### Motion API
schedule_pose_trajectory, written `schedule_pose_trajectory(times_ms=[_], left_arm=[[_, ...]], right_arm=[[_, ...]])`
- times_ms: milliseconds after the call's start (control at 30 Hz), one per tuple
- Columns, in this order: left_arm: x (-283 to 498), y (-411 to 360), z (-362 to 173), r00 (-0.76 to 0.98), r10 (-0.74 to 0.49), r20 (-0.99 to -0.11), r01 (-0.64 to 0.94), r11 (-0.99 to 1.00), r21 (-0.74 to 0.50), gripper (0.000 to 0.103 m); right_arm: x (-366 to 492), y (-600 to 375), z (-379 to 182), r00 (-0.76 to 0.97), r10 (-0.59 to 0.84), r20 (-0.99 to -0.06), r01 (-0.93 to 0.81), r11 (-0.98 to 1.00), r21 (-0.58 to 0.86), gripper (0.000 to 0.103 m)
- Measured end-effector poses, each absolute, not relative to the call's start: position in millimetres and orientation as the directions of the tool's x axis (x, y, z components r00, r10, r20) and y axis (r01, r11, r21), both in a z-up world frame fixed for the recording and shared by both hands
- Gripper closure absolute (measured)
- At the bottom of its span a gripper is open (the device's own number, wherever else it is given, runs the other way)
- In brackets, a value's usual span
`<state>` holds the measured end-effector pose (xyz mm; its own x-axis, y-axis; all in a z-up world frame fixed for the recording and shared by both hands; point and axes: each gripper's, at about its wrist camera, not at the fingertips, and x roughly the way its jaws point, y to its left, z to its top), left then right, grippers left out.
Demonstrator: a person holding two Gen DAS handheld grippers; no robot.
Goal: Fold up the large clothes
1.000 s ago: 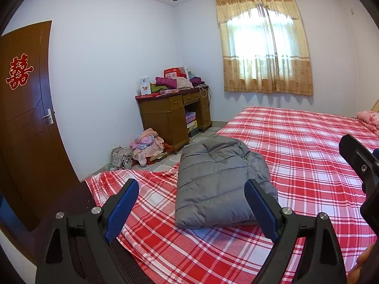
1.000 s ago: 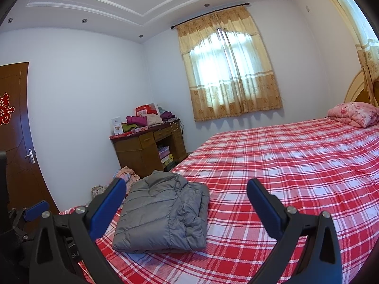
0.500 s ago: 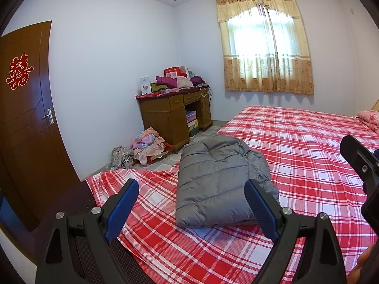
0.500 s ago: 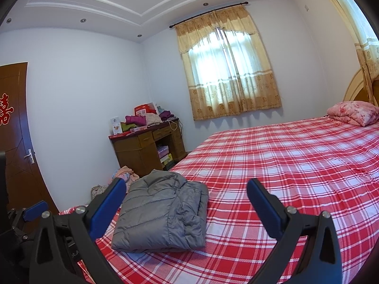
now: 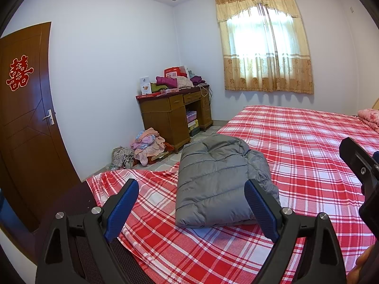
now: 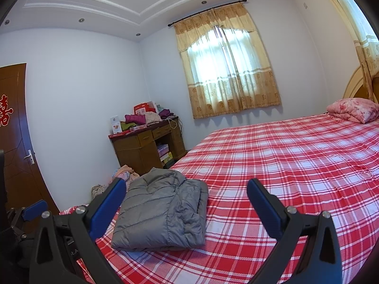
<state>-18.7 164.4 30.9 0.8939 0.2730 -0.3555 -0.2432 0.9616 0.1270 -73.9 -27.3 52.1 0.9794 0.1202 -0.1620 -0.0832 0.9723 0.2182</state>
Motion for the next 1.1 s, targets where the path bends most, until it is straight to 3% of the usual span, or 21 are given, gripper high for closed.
schedule_pose_trajectory(times_ms=[1100], left_arm=[[-10,177,23,0.881,0.295,-0.371,-0.270,0.956,0.118,0.012]], right_arm=[[-73,-27,47,0.979,0.109,-0.170,-0.071,0.973,0.219,0.000]])
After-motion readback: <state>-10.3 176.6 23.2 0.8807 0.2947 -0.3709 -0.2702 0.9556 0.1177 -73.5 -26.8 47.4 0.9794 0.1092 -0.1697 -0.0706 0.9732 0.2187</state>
